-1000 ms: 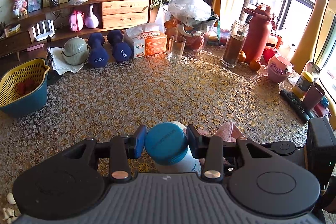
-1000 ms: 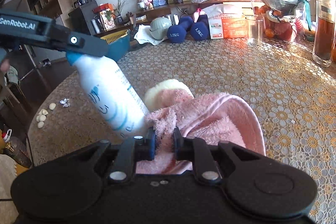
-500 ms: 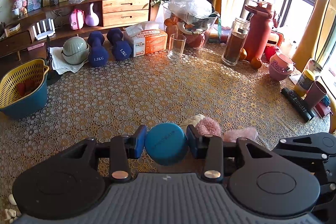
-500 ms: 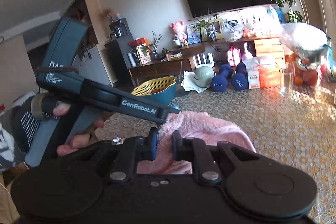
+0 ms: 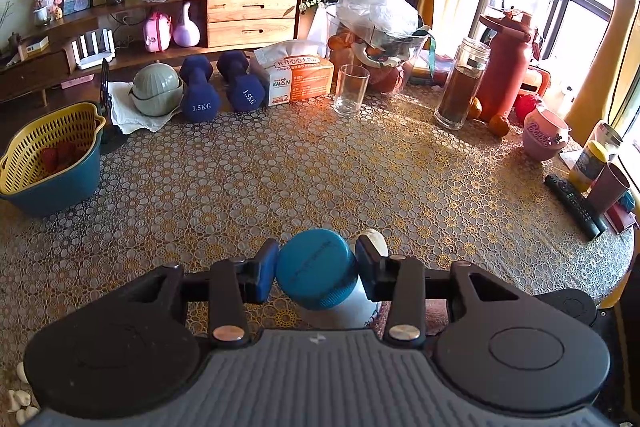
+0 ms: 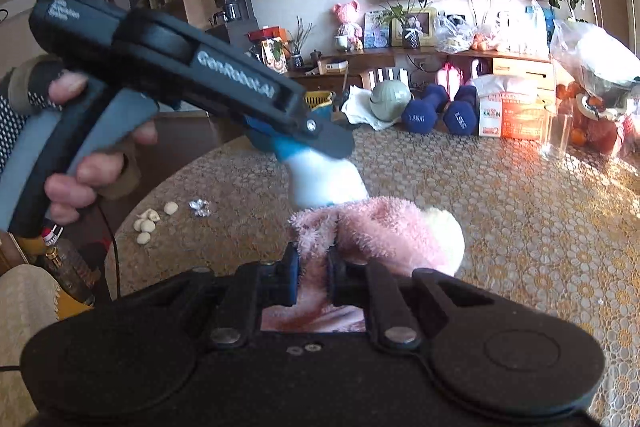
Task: Clean container
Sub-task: 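Rub the bottle body against the towel held in the right gripper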
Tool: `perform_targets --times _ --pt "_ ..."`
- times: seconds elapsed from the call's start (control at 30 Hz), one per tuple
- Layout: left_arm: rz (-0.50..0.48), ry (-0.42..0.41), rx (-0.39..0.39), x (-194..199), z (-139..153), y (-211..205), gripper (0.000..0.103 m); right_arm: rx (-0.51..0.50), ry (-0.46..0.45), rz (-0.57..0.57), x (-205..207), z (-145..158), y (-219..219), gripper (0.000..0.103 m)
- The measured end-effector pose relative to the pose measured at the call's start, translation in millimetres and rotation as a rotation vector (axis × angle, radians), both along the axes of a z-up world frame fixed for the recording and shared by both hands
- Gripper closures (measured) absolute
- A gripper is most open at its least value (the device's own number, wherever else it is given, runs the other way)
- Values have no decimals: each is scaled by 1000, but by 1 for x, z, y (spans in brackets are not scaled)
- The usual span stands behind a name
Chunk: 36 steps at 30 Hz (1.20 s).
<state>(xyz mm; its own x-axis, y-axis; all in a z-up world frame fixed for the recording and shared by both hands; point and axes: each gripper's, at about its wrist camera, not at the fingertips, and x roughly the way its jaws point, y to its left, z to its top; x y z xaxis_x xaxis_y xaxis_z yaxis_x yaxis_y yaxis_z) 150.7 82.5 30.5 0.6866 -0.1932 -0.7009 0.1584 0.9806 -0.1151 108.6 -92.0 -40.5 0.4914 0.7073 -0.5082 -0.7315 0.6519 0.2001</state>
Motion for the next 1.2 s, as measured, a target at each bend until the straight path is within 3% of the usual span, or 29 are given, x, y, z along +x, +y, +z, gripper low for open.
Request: perform_targets --times 0.27,0.47,0.6,0.83,0.93,1.2 --pt "-26 -12 20 -3 2 -6 62 -98 44 -56 8 -28 -6 91" --pt "-39 -13 24 -3 3 -9 62 -111 58 -140 23 -34 -25 92" --pt "-48 -19 32 -4 3 -12 62 -13 72 -167 26 -16 -43 92" --pt "-68 -16 26 -6 2 -16 62 307 162 -88 39 32 -62 92" --pt "-72 -18 28 -7 2 -17 62 303 153 -41 38 35 -53 92" --pt "-93 -17 22 -8 2 -21 63 224 200 -117 53 7 -48 92"
